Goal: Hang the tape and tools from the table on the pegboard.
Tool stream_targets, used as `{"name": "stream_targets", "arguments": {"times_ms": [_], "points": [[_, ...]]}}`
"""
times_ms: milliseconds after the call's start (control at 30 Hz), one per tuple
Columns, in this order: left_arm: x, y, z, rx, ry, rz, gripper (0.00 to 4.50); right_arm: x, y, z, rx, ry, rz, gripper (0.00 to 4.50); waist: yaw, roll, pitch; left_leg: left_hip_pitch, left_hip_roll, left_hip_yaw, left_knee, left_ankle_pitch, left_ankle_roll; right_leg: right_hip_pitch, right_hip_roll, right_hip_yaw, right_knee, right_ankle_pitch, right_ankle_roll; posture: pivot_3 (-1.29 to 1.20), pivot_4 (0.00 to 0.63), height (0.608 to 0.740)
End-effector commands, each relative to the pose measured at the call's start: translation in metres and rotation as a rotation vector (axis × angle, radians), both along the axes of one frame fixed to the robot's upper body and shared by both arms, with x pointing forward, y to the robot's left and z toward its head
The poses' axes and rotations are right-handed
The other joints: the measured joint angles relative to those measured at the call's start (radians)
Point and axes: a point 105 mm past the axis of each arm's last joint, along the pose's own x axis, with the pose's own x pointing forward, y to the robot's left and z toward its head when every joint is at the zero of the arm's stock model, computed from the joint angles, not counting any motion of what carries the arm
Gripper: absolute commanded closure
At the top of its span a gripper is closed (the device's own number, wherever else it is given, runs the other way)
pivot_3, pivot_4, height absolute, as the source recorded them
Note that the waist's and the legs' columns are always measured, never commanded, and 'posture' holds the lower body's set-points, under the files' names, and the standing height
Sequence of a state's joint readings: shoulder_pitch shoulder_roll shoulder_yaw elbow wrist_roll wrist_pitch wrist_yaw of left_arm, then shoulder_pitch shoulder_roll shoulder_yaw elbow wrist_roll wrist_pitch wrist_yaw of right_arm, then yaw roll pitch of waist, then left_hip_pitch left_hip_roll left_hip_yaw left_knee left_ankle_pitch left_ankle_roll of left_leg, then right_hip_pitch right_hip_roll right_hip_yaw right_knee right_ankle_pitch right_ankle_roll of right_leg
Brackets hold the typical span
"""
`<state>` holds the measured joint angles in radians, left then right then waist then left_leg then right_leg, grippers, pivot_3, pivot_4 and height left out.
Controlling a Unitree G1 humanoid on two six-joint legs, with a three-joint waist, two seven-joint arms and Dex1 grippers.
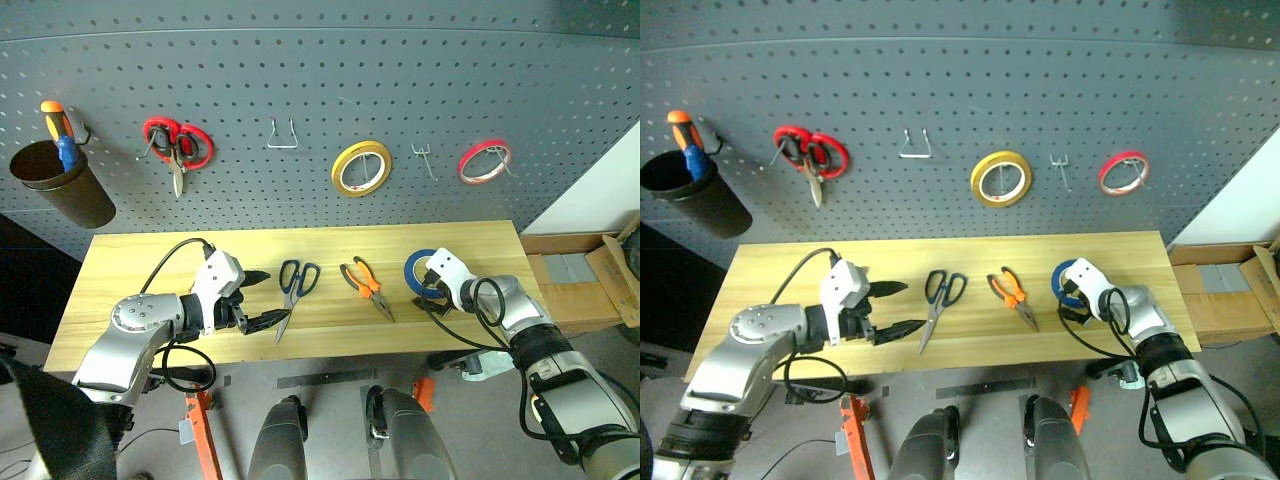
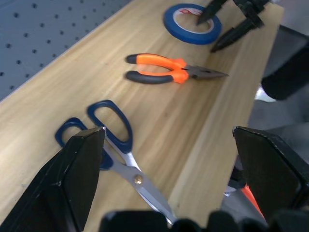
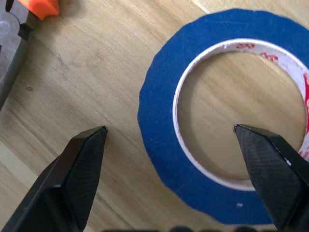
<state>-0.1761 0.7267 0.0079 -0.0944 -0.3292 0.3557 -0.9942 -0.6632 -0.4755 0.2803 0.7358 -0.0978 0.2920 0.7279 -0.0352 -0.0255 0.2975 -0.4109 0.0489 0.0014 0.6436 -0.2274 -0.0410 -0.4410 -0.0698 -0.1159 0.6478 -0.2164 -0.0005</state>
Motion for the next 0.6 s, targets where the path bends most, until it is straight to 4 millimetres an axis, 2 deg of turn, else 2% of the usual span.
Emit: {"name": "stream_targets", "arguments": {"times_ms": [33, 100, 200, 367, 533, 600], "points": [[-0.004, -0.001, 0.008, 0.036, -0.055, -0.038, 0.00, -0.015, -0.016, -0.027, -0.112, 0.112, 0.023, 0.03, 0.000, 0.000, 0.000, 0.000, 0.000, 0.000, 0.000, 0.000, 0.000, 0.000, 0.000, 0.000, 0.000, 0.000, 0.000, -0.12, 0.333, 0.740], [-0.005, 0.000, 0.006, 0.048, -0.053, -0.042, 0.00, -0.018, -0.019, -0.032, -0.147, 0.138, 0.049, 0.03, 0.001, 0.000, 0.000, 0.000, 0.000, 0.000, 0.000, 0.000, 0.000, 0.000, 0.000, 0.000, 0.000, 0.000, 0.000, -0.12, 0.329, 0.740], [-0.007, -0.004, 0.006, 0.035, -0.051, -0.056, 0.00, -0.023, -0.019, -0.034, -0.161, 0.172, 0.086, 0.59, 0.004, 0.000, 0.000, 0.001, 0.000, 0.000, 0.000, 0.000, 0.000, 0.001, 0.000, 0.000, 0.000, 0.000, 0.000, -0.13, 0.326, 0.740], [-0.009, -0.009, 0.007, 0.033, -0.047, -0.084, 0.00, -0.034, -0.019, -0.038, -0.123, 0.263, 0.115, 2.17, 0.006, -0.001, 0.000, 0.001, 0.000, 0.000, 0.000, 0.000, 0.000, 0.002, 0.000, 0.000, -0.001, 0.000, 0.001, -0.14, 0.316, 0.740], [-0.008, -0.011, 0.008, 0.031, -0.058, -0.090, 0.00, -0.041, -0.022, -0.034, -0.107, 0.267, 0.134, 3.88, 0.006, -0.001, 0.000, 0.001, 0.000, -0.001, 0.000, 0.000, 0.000, 0.002, 0.000, -0.001, -0.001, 0.000, 0.001, -0.14, 0.312, 0.740], [-0.007, -0.011, 0.008, 0.020, -0.058, -0.078, 0.00, -0.045, -0.019, -0.027, -0.081, 0.228, 0.143, 3.97, 0.006, -0.001, 0.000, 0.001, 0.000, -0.001, 0.000, 0.000, 0.000, 0.001, 0.000, 0.000, -0.001, 0.000, 0.001, -0.14, 0.310, 0.740]]}}
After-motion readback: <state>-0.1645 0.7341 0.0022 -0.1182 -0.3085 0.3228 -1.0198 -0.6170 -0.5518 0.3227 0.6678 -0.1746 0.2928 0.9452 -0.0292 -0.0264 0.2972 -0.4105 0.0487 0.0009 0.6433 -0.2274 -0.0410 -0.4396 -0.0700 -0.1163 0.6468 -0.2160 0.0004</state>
